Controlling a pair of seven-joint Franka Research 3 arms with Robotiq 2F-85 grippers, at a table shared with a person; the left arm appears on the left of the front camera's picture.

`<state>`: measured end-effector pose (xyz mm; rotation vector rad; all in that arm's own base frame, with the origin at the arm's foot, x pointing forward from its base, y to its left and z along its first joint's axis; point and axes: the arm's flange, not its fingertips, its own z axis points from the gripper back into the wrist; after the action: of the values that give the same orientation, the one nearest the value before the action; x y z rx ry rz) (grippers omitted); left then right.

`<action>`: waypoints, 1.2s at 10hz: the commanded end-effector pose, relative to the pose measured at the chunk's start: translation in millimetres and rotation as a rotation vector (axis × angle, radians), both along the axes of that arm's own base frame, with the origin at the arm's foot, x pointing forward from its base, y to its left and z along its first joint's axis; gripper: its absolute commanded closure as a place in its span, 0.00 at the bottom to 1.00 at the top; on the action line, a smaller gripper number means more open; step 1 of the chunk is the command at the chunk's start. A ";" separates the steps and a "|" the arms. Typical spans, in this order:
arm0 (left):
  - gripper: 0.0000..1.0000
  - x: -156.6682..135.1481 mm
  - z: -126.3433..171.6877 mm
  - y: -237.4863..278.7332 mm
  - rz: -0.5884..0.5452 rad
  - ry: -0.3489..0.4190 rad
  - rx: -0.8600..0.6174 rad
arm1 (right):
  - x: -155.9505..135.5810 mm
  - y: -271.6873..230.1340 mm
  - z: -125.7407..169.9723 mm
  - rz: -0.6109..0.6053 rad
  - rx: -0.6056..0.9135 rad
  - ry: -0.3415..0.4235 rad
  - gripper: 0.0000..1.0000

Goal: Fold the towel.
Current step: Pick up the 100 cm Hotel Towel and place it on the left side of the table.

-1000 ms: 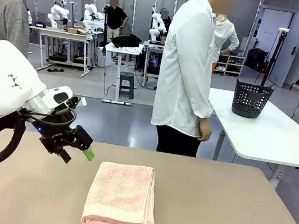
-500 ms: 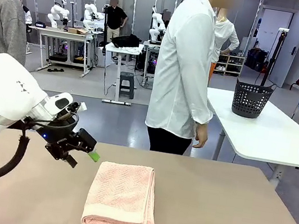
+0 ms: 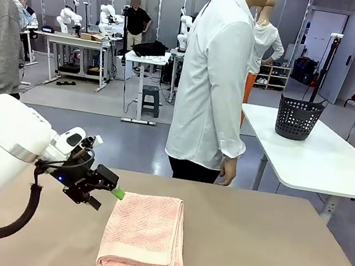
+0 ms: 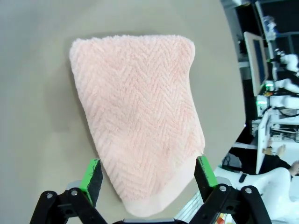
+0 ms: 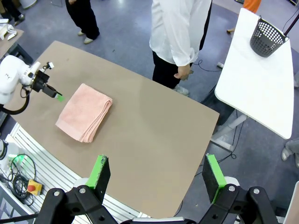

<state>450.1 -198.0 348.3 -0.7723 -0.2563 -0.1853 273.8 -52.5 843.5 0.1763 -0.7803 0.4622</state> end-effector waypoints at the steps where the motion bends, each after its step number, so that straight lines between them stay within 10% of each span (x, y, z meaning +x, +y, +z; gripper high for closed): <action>1: 0.00 16.1 -28.4 -5.3 0.008 -0.058 -0.038 | -0.1 -0.2 -1.0 0.002 0.002 0.005 0.00; 12: 0.08 29.5 -102.0 -16.9 -0.047 0.048 -0.262 | -0.1 -0.2 -1.0 0.002 0.002 0.005 0.00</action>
<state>472.0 -210.8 254.3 -0.9859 -0.1969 -0.1684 273.8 -52.5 843.6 0.1763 -0.7803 0.4622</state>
